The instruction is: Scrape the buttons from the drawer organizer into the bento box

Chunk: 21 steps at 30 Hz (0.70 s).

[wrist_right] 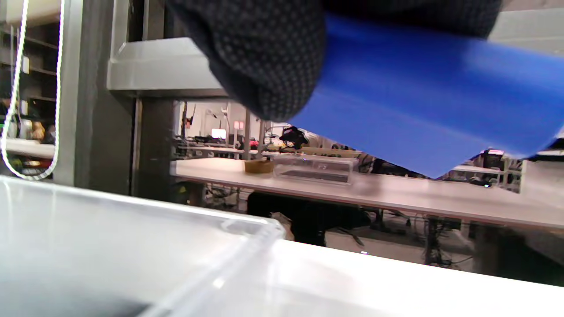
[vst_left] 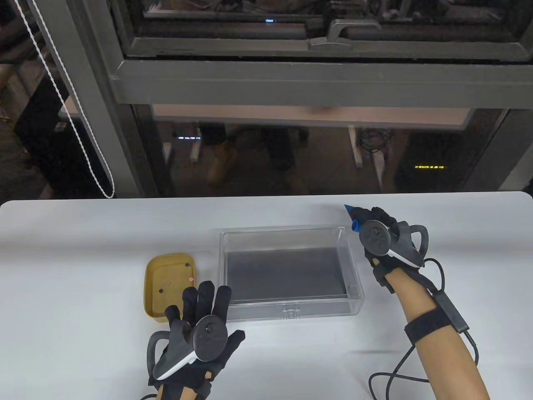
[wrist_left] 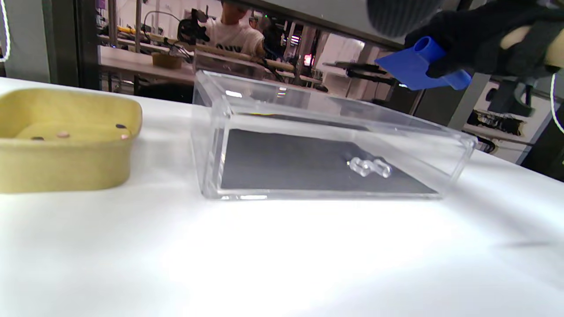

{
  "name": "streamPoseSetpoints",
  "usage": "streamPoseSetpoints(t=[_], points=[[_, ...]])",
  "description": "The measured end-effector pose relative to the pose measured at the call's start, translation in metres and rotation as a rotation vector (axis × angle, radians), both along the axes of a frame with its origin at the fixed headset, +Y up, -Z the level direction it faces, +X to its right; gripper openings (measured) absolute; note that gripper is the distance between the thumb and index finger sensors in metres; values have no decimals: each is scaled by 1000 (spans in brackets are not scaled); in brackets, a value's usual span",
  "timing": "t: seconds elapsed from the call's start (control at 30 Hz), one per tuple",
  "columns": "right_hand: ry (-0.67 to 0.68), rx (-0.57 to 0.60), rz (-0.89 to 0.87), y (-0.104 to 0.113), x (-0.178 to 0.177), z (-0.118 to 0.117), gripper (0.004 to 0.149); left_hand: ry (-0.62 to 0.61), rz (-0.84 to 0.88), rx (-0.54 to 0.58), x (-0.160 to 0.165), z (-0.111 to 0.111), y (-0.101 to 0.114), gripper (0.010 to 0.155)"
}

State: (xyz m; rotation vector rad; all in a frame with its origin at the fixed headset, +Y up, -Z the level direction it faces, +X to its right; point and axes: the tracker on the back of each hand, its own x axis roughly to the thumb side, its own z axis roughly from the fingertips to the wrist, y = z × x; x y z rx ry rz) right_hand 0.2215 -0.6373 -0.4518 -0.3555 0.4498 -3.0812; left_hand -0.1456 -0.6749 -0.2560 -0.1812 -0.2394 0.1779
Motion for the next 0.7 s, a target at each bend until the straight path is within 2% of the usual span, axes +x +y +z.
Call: streamPoseSetpoints(t=[0.27, 0.7], points=[[-65, 42, 140, -18, 23, -19, 70, -2, -31, -57, 3, 0, -17, 86], [-185, -26, 197, -55, 71, -68, 67, 29, -44, -83, -1, -5, -27, 86]])
